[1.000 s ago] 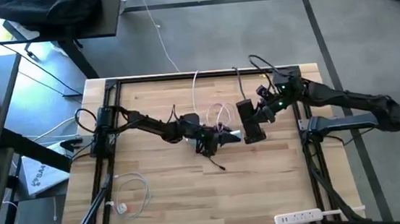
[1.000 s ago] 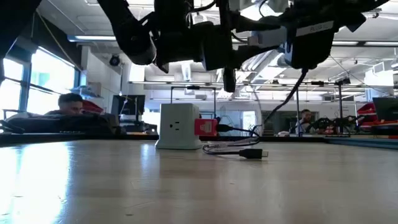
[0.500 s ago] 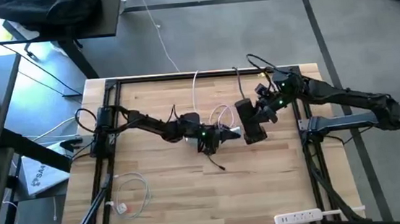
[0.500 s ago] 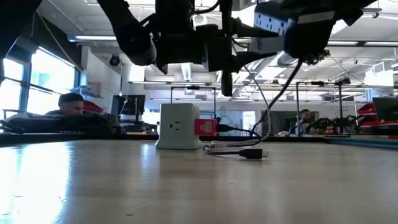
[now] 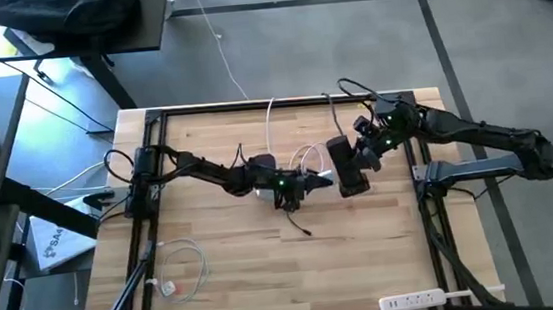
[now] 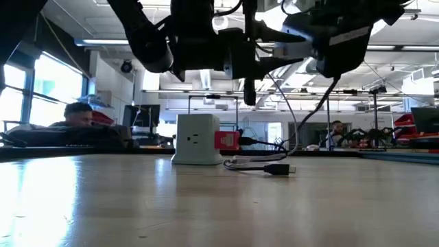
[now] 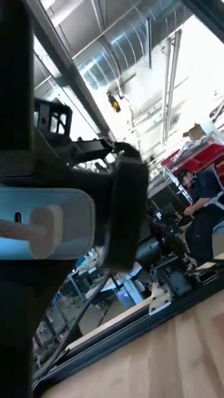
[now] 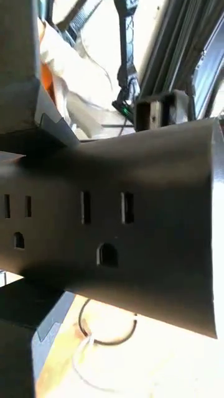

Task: Insert USB
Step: Insert the white charger adapter into the black outlet extension

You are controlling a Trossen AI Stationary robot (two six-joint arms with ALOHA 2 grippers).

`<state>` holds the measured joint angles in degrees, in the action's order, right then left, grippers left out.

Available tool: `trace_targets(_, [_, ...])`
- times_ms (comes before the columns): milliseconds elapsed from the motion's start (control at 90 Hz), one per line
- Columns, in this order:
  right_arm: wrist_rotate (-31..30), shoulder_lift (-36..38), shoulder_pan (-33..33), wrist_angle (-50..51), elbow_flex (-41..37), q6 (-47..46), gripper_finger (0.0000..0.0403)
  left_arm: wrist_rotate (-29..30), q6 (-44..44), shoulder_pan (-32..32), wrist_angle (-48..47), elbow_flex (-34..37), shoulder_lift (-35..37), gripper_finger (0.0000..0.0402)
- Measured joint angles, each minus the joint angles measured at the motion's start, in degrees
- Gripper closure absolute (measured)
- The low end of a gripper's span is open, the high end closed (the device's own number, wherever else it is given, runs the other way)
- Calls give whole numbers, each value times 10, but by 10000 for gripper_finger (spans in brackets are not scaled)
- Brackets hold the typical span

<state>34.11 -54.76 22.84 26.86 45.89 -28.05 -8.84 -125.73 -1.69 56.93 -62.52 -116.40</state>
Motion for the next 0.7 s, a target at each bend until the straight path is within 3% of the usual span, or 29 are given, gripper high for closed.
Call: trace_targets(700, [-1, 0, -18, -14, 0, 8, 179, -4, 10, -1, -2, 0, 0, 309])
